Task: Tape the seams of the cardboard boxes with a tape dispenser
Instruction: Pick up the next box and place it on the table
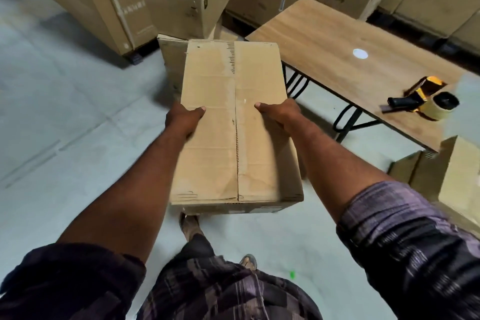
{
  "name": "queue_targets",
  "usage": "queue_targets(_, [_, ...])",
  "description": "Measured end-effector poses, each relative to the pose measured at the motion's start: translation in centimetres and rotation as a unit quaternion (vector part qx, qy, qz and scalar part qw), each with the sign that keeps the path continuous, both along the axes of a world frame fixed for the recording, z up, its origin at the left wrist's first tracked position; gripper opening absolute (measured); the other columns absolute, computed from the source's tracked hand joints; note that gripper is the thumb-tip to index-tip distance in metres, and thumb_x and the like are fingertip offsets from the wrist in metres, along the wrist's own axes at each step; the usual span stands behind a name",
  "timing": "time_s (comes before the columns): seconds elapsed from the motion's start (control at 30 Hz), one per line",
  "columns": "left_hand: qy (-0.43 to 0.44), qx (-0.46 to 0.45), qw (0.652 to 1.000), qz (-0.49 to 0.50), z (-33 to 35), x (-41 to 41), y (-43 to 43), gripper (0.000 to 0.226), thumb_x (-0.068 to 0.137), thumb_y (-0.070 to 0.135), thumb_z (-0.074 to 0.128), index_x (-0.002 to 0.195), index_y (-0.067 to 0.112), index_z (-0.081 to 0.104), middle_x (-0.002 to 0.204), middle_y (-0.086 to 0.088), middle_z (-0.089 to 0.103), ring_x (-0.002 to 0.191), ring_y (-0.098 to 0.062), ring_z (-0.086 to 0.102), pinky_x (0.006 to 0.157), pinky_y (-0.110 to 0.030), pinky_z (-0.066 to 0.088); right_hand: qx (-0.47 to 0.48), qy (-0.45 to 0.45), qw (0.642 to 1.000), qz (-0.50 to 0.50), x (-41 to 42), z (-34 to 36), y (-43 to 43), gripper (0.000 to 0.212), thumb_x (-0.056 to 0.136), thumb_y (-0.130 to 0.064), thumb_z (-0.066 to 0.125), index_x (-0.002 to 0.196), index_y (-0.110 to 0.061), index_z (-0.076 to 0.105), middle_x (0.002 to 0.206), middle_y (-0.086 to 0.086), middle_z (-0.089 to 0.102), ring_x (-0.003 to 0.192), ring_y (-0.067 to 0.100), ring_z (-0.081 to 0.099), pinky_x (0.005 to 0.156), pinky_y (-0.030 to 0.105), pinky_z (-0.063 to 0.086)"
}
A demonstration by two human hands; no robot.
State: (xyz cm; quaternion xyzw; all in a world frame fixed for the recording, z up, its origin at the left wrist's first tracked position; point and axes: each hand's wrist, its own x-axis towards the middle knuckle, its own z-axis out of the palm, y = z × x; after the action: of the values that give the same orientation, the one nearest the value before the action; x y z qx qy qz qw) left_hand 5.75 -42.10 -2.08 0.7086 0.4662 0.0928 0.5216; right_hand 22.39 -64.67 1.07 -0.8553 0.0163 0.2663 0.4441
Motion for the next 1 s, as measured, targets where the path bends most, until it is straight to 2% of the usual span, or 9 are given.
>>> queue_targets(0.13, [-0.028, 0.013, 0.999, -0.023, 2.3, 2.4, -4.6, 0.076, 0.057, 0.058, 0.073, 0.120, 0.016, 0.066, 0.116, -0.004, 0.071, 0.102, -0.027, 0.068, 0.094, -0.042, 0.055, -0.004, -0.021, 0.999, -0.029, 1.0, 1.7, -5.0, 0.077, 0.065, -0.053, 0.092, 0.121, -0.009, 0.062, 0.112, 0.004, 0.068, 0.094, 0.020, 0.063, 0.073, 0.028, 0.046])
queue_targets(0.23, [-0.028, 0.029, 0.998, -0.049, 3.7, 4.3, -7.2, 0.059, 0.071, 0.048, 0.079, 0.118, 0.014, 0.067, 0.114, -0.003, 0.072, 0.100, -0.025, 0.068, 0.091, -0.035, 0.055, -0.009, -0.038, 0.998, -0.046, 2.0, 2.9, -8.0, 0.083, 0.062, -0.058, 0.092, 0.122, -0.010, 0.062, 0.112, 0.005, 0.069, 0.096, 0.021, 0.066, 0.069, 0.028, 0.047])
queue_targets(0.4, [-0.025, 0.059, 0.993, -0.096, 6.2, 8.6, -9.4, 0.063, 0.076, 0.050, 0.077, 0.124, 0.012, 0.064, 0.120, -0.003, 0.068, 0.106, -0.026, 0.065, 0.090, -0.031, 0.052, 0.014, -0.065, 0.994, -0.083, 4.4, 4.9, -11.2, 0.073, 0.057, -0.059, 0.092, 0.111, -0.015, 0.070, 0.095, -0.002, 0.071, 0.078, 0.018, 0.063, 0.064, 0.027, 0.046])
queue_targets(0.5, [-0.040, 0.048, 0.993, -0.105, 7.6, 12.0, -10.3, 0.053, 0.084, 0.040, 0.076, 0.126, 0.010, 0.061, 0.119, -0.004, 0.066, 0.106, -0.026, 0.063, 0.084, -0.029, 0.048, 0.015, -0.073, 0.992, -0.100, 6.6, 6.0, -12.3, 0.082, 0.053, -0.062, 0.092, 0.114, -0.013, 0.070, 0.097, -0.001, 0.070, 0.082, 0.019, 0.065, 0.061, 0.025, 0.045])
queue_targets(0.6, [-0.057, 0.036, 0.990, -0.127, 8.7, 16.1, -10.6, 0.052, 0.083, 0.039, 0.077, 0.125, 0.011, 0.063, 0.121, -0.006, 0.068, 0.106, -0.028, 0.065, 0.092, -0.034, 0.052, -0.005, -0.090, 0.988, -0.123, 9.8, 7.0, -13.2, 0.090, 0.054, -0.066, 0.089, 0.122, -0.013, 0.064, 0.112, 0.003, 0.071, 0.100, 0.025, 0.068, 0.077, 0.030, 0.053])
queue_targets(0.7, [-0.062, 0.030, 0.986, -0.150, 9.3, 21.0, -10.4, 0.059, 0.079, 0.043, 0.078, 0.127, 0.014, 0.062, 0.125, -0.007, 0.068, 0.108, -0.029, 0.065, 0.096, -0.040, 0.053, -0.022, -0.097, 0.985, -0.140, 13.7, 7.7, -13.6, 0.089, 0.060, -0.065, 0.088, 0.126, -0.012, 0.060, 0.117, 0.005, 0.068, 0.106, 0.027, 0.065, 0.092, 0.039, 0.056])
queue_targets(0.8, [-0.065, 0.026, 0.983, -0.169, 9.4, 26.5, -9.8, 0.065, 0.071, 0.049, 0.077, 0.126, 0.017, 0.062, 0.124, -0.005, 0.068, 0.108, -0.030, 0.065, 0.096, -0.041, 0.053, -0.025, -0.103, 0.982, -0.159, 18.3, 7.9, -13.2, 0.089, 0.062, -0.063, 0.089, 0.128, -0.013, 0.058, 0.116, 0.004, 0.068, 0.105, 0.026, 0.064, 0.091, 0.038, 0.055])
queue_targets(0.9, [-0.072, 0.014, 0.980, -0.187, 9.2, 33.4, -8.2, 0.062, 0.075, 0.048, 0.072, 0.127, 0.016, 0.062, 0.123, -0.005, 0.068, 0.106, -0.031, 0.065, 0.094, -0.041, 0.054, -0.018, -0.114, 0.979, -0.167, 24.1, 8.4, -11.8, 0.082, 0.068, -0.059, 0.088, 0.129, -0.015, 0.057, 0.107, 0.000, 0.064, 0.099, 0.024, 0.061, 0.083, 0.034, 0.051])
queue_targets(1.0, [-0.066, -0.004, 0.977, -0.202, 9.0, 39.6, -6.6, 0.064, 0.074, 0.049, 0.070, 0.128, 0.016, 0.059, 0.123, -0.006, 0.067, 0.107, -0.031, 0.063, 0.095, -0.041, 0.053, -0.030, -0.105, 0.976, -0.188, 29.3, 8.5, -10.2, 0.083, 0.066, -0.060, 0.088, 0.126, -0.011, 0.058, 0.110, 0.004, 0.065, 0.098, 0.026, 0.062, 0.080, 0.033, 0.050])
